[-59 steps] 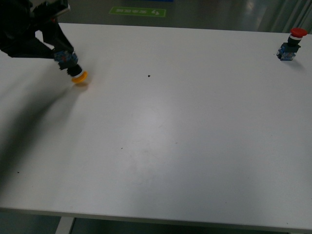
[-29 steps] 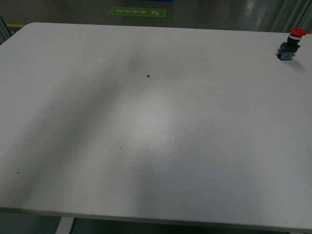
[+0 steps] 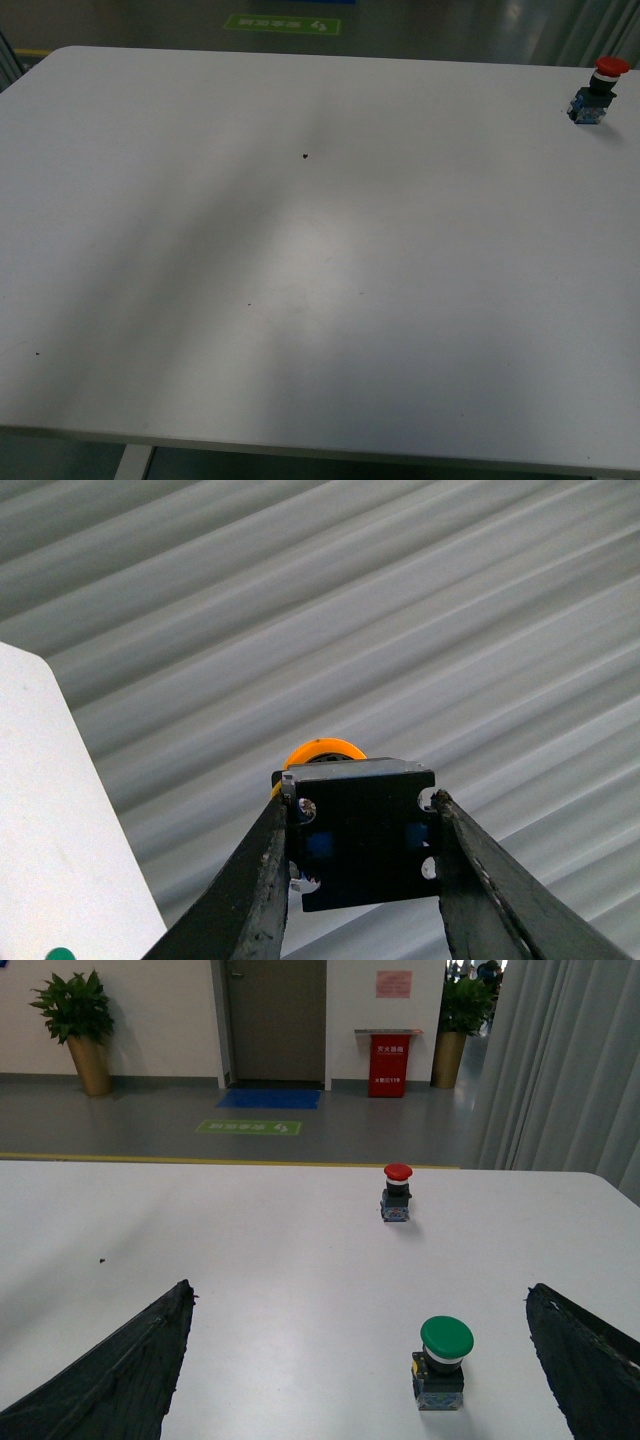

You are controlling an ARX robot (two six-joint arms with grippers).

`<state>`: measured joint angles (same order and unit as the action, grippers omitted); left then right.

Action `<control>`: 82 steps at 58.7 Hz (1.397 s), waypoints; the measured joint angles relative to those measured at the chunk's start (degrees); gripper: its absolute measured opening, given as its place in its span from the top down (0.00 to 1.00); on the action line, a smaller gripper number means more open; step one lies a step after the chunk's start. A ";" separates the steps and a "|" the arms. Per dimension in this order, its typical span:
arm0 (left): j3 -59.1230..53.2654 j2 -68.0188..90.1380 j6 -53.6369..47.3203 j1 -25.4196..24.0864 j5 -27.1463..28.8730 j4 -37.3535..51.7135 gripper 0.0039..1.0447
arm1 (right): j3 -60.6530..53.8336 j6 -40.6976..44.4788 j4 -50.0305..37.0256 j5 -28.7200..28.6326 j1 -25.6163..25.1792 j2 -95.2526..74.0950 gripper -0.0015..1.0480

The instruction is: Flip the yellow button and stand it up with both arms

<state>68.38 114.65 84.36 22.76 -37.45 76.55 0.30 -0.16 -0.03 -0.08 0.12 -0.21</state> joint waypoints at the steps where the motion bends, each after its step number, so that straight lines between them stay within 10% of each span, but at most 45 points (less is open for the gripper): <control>1: 0.02 0.13 0.04 0.11 -0.02 0.39 0.68 | 0.00 0.00 0.00 0.00 0.00 0.00 0.07; 40: 2.43 2.58 1.29 2.14 -2.01 -1.05 0.68 | 0.09 -1.25 0.04 -0.44 0.15 -0.52 0.07; 56: 2.47 2.58 1.27 2.21 -2.08 -1.05 0.68 | 20.63 -42.40 -33.81 -5.11 8.48 -48.61 0.07; 66: 2.47 2.58 1.27 2.12 -1.99 -1.05 0.68 | 32.04 -61.02 -34.03 -8.35 6.25 -67.54 0.07; 82: 2.47 2.58 1.27 2.16 -2.05 -1.05 0.68 | 39.08 -67.65 -32.28 -9.07 6.64 -72.50 0.07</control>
<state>70.85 117.23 85.62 24.93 -39.51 75.50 39.38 -67.81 -32.32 -9.15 6.76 -72.71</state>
